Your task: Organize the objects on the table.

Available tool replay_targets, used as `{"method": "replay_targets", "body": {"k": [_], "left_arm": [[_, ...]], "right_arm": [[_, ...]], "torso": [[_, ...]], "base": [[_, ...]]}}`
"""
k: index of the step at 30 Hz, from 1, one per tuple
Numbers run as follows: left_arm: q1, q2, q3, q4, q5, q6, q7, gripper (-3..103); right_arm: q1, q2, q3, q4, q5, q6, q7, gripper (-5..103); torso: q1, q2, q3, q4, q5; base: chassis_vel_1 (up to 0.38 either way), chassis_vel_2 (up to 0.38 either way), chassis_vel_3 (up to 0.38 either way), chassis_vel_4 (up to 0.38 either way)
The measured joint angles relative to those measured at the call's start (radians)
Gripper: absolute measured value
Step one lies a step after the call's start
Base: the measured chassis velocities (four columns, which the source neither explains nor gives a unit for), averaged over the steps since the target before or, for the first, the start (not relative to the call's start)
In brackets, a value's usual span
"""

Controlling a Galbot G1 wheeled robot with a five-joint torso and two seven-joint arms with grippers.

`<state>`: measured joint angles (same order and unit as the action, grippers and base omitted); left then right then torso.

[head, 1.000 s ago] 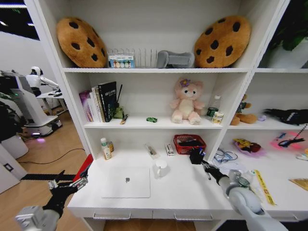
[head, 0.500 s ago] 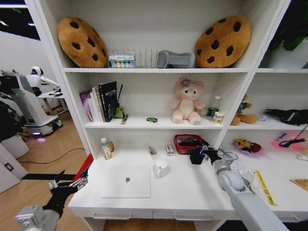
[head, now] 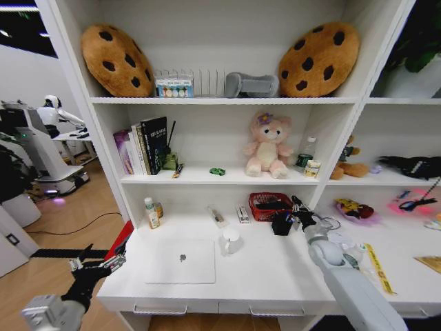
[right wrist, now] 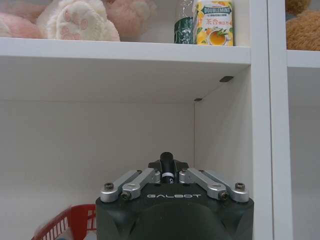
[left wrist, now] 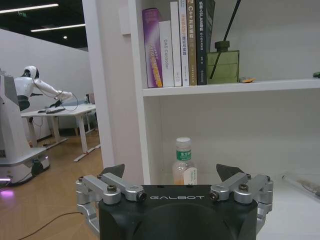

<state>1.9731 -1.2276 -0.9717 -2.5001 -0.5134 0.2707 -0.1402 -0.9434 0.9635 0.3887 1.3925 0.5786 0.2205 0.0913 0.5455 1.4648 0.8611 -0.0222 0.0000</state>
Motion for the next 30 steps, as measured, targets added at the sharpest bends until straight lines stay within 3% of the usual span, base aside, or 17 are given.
{"method": "replay_targets", "body": {"k": [8, 10, 22, 25, 30], "left_arm": [[0.000, 0.000, 0.000, 0.000, 0.000, 0.000, 0.000, 100], [0.000, 0.000, 0.000, 0.000, 0.000, 0.000, 0.000, 100], [0.000, 0.000, 0.000, 0.000, 0.000, 0.000, 0.000, 100], [0.000, 0.000, 0.000, 0.000, 0.000, 0.000, 0.000, 100], [0.000, 0.000, 0.000, 0.000, 0.000, 0.000, 0.000, 100]], "right_arm": [[0.047, 0.023, -0.042, -0.062, -0.037, 0.081, 0.026, 12], [0.084, 0.037, -0.066, -0.113, -0.062, 0.140, 0.053, 12], [0.140, 0.081, -0.109, -0.212, -0.121, 0.244, 0.061, 8], [0.134, 0.082, -0.103, -0.202, -0.122, 0.235, 0.049, 21], [0.122, 0.079, -0.084, -0.183, -0.105, 0.212, 0.026, 33]], "torso": [[0.000, 0.000, 0.000, -0.0003, 0.0000], [0.000, 0.000, 0.000, -0.0001, 0.0000], [0.000, 0.000, 0.000, 0.0002, 0.0001], [0.000, 0.000, 0.000, -0.0003, 0.0000], [0.000, 0.000, 0.000, 0.0001, 0.0000]], "base": [[0.000, 0.000, 0.000, 0.000], [0.000, 0.000, 0.000, 0.000], [0.000, 0.000, 0.000, 0.000], [0.000, 0.000, 0.000, 0.000], [0.000, 0.000, 0.000, 0.000]]}}
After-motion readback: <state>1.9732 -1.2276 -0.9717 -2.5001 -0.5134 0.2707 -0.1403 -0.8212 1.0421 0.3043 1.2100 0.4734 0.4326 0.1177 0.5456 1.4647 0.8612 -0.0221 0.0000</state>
